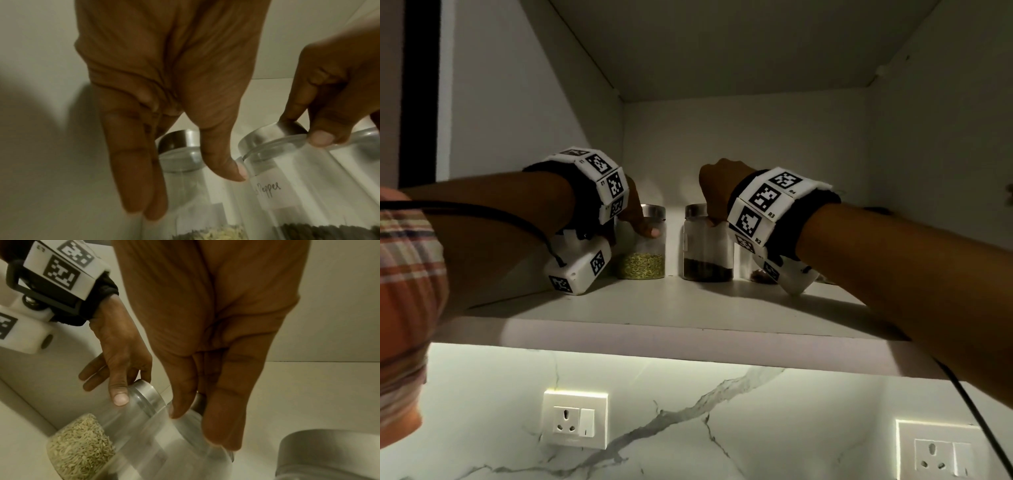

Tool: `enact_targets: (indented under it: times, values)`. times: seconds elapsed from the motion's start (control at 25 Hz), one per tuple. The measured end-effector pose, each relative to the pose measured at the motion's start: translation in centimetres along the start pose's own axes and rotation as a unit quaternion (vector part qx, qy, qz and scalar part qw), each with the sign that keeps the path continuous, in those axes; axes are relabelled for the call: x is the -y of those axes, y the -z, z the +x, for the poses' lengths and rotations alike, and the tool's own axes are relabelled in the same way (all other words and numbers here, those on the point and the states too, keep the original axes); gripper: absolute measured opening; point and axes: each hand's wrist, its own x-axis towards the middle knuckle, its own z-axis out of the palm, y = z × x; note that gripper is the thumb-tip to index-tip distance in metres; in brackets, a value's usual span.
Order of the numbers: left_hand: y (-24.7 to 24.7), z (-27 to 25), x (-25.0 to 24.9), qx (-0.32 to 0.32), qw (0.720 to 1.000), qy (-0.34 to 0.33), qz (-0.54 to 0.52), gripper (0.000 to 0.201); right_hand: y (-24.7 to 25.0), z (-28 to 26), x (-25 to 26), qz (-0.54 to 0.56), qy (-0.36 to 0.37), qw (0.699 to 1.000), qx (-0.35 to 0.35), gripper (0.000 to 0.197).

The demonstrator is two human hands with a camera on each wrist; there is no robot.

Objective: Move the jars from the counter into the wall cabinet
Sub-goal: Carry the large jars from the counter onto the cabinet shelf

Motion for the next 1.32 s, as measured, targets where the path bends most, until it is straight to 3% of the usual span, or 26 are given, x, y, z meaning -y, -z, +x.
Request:
enact_targets:
  times: [0.08,0.2,0.56,0.76,0.88,1.04,1.2,1.32]
  values:
    - [0.4,-0.2,0.5,-0.025,0.999,-0.031,-0.029,0.045,-0.3,-0.1,-0.6,0.013,-0.003,1.000,0.014,0.026]
    - [1.3,-1.6,1.2,-0.069,0.981,-0.067,-0.167,0.033,0.8,-0.8,-0.6,0.028,-0.042,0.998,0.029,0.024]
    - [4.5,-8.3,0.9,-0.206,0.941,-0.187,-0.193,0.027,10.2,-4.6,2.5,0.090,-0.109,0.987,0.075,0.035]
    - [5.2,-12.5,2.6,-0.264,0.912,-0.238,-0.206,0.027,14.1,-7.7,5.3,0.137,-0.112,0.984,0.007,0.032]
    - [4.5,-15.1,4.3,-0.297,0.887,-0.272,-0.225,0.031,15.2,-10.2,7.9,0.152,-0.116,0.979,-0.074,0.029]
    - [1.5,-18.6,6.8,-0.292,0.877,-0.279,-0.261,0.027,14.4,-15.2,12.3,0.143,-0.116,0.968,-0.170,0.016]
    - [-4.0,-22.3,9.9,-0.248,0.884,-0.268,-0.291,0.025,11.2,-23.6,17.9,0.212,-0.142,0.952,-0.168,0.023]
    - [-10.2,-25.3,12.0,-0.195,0.892,-0.259,-0.314,0.018,7.1,-30.1,21.9,0.223,-0.188,0.948,-0.129,0.021]
